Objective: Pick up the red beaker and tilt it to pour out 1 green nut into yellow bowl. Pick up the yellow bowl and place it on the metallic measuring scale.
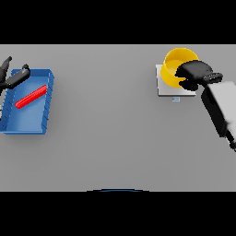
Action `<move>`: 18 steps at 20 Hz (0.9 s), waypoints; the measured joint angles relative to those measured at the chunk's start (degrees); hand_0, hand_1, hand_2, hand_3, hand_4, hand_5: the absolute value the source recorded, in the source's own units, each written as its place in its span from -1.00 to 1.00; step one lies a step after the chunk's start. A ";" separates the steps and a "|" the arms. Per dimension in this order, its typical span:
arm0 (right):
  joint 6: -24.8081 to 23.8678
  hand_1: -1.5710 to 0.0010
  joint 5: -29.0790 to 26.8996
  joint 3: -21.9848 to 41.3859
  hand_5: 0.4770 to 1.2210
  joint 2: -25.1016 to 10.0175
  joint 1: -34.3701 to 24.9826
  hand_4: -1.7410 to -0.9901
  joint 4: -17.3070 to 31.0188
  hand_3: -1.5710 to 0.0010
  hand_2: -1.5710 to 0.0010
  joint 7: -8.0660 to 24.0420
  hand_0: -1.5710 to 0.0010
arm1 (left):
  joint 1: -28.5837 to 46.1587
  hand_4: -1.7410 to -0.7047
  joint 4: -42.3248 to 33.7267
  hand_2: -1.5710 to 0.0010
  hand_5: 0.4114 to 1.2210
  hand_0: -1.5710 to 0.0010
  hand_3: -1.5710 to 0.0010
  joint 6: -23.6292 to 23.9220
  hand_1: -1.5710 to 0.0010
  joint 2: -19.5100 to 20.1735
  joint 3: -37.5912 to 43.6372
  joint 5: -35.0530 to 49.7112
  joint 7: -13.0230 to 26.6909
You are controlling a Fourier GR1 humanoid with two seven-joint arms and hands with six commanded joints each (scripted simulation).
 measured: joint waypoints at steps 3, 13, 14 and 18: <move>-0.13 -0.64 0.15 -0.02 0.80 0.63 -0.12 -0.71 0.47 -0.22 -0.50 1.73 -0.87 | 0.05 0.75 0.28 1.00 -0.11 1.00 1.00 0.07 1.00 -0.06 -0.17 -0.29 -0.24; 3.82 0.75 -2.16 -1.23 -0.09 0.26 0.73 -0.19 -0.33 0.83 0.80 2.59 0.75 | 0.18 0.75 0.28 1.00 -0.16 1.00 1.00 -0.54 1.00 0.08 0.51 0.80 -0.67; 4.24 0.80 -1.97 -0.98 -0.10 0.08 0.50 -0.15 -0.36 0.87 0.84 2.40 0.80 | 0.57 0.75 0.27 1.00 -0.16 1.00 1.00 -0.34 1.00 0.09 0.53 0.65 -1.33; 5.33 0.92 -1.50 -0.44 -0.19 0.13 0.15 -0.07 -0.32 0.94 0.94 3.36 0.92 | 0.52 0.75 -0.31 1.00 -0.14 1.00 1.00 -0.31 1.00 0.08 0.10 0.32 -1.16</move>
